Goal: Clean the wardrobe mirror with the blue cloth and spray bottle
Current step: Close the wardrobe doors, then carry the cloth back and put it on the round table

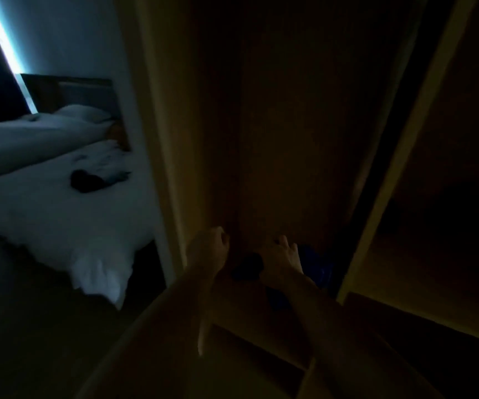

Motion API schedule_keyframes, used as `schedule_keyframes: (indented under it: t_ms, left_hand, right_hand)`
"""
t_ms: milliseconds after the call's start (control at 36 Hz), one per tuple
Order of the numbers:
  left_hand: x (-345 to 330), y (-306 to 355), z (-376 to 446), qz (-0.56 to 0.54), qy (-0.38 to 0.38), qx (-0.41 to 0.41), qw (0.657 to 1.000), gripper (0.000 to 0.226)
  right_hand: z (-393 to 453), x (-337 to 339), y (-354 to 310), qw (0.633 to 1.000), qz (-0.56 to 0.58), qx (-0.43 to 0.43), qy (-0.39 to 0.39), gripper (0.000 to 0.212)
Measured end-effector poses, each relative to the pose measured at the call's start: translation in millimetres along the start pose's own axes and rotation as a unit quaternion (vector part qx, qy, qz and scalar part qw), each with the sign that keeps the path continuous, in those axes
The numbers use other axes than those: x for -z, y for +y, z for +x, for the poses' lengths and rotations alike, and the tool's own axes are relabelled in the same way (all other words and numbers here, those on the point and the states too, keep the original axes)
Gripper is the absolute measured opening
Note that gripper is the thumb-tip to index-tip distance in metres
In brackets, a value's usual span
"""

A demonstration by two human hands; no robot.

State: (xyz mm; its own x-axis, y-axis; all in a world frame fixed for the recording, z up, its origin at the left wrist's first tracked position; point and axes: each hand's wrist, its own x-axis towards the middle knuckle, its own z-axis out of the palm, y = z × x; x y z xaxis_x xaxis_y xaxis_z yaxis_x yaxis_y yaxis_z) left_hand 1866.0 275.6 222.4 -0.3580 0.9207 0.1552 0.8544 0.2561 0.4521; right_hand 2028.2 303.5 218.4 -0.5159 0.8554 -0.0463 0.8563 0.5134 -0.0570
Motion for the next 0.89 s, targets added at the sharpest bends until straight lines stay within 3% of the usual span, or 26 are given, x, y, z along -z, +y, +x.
schedule_keyframes:
  t_ms: [167,250,361,500,889]
  left_hand:
    - [44.0,-85.6,-37.5,0.080,0.048,0.105,0.990,0.031]
    - [64.2,-125.9,-56.8,0.113,0.069,0.149,0.980,0.032]
    - [87.9,-178.6,-79.6,0.110,0.082,0.202,0.970,0.032]
    - [116.1,-237.9,-103.8,0.090,0.068,0.283,0.952,0.031]
    - [199.1,-411.8,-152.4,0.173,0.089,0.395,0.898,0.029]
  right_hand:
    - [23.5,-6.6,-87.8,0.995,-0.021,0.097,-0.002,0.040]
    - [29.9,-15.5,-131.2,0.988,-0.045,0.147,-0.011,0.046]
    - [37.8,-29.7,-184.1,0.975,-0.060,0.211,-0.038,0.056]
    - [48.7,-42.2,-253.4,0.960,-0.052,0.270,-0.054,0.048]
    - [75.4,-47.1,-462.1,0.920,-0.089,0.381,-0.012,0.046]
